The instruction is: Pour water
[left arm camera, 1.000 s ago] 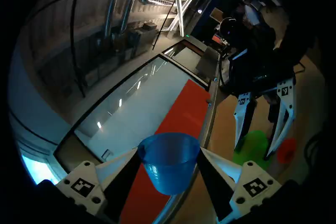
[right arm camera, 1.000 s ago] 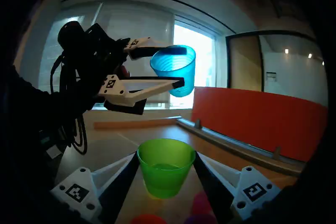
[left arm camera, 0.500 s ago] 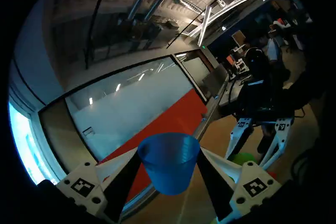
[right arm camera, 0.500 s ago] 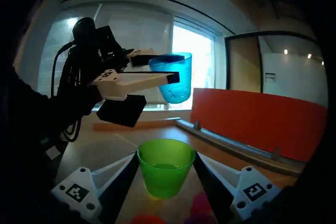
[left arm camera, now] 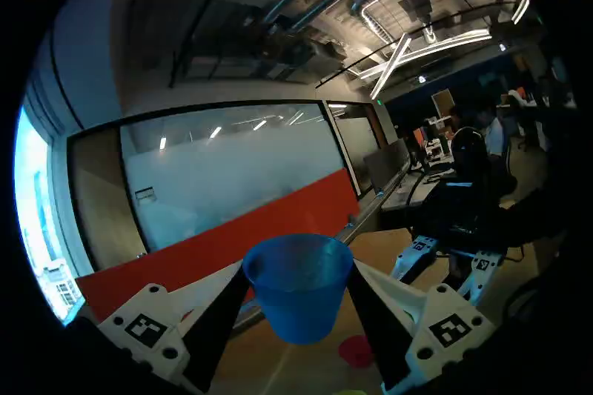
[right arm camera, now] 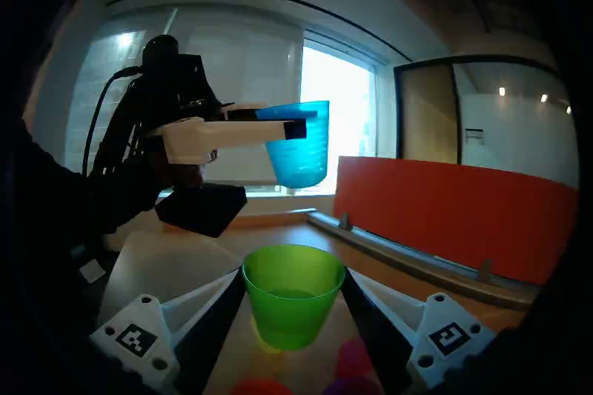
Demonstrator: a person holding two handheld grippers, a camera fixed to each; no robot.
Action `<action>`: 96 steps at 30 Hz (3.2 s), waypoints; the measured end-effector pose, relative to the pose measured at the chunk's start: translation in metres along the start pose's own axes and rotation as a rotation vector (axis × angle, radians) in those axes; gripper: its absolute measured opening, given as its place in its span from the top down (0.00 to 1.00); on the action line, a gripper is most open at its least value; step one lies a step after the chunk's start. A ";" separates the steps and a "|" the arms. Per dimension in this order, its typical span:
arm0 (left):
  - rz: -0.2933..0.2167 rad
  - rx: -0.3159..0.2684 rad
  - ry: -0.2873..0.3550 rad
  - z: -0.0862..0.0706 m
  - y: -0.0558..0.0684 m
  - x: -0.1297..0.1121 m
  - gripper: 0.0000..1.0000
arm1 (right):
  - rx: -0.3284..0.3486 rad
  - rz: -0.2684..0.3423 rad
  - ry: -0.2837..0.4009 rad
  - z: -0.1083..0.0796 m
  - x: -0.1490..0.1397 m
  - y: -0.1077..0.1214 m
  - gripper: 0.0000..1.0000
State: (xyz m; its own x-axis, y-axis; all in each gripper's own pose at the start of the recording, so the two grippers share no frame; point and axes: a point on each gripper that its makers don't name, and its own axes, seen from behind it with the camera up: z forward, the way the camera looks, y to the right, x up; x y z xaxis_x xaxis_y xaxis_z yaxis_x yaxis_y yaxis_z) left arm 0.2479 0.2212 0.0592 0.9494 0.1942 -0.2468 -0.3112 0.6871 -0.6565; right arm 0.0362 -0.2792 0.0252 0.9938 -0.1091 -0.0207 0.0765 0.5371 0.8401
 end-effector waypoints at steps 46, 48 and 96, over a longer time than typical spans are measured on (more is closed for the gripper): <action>-0.256 -0.026 -0.116 -0.031 0.010 -0.071 0.13 | -0.096 0.036 -0.040 -0.044 -0.003 0.025 0.08; -0.260 -0.028 -0.122 -0.032 0.011 -0.076 0.13 | -0.106 0.037 -0.043 -0.047 -0.003 0.027 0.08; -0.214 -0.211 -0.394 -0.069 0.109 -0.199 0.12 | -0.174 0.057 -0.162 -0.094 -0.044 0.045 0.08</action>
State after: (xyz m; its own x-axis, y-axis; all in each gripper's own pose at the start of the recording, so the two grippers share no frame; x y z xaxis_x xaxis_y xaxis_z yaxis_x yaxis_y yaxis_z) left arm 0.0225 0.2095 -0.0123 0.9239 0.3422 0.1709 -0.0705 0.5914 -0.8033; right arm 0.0032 -0.1716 0.0125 0.9720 -0.2001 0.1234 0.0473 0.6806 0.7311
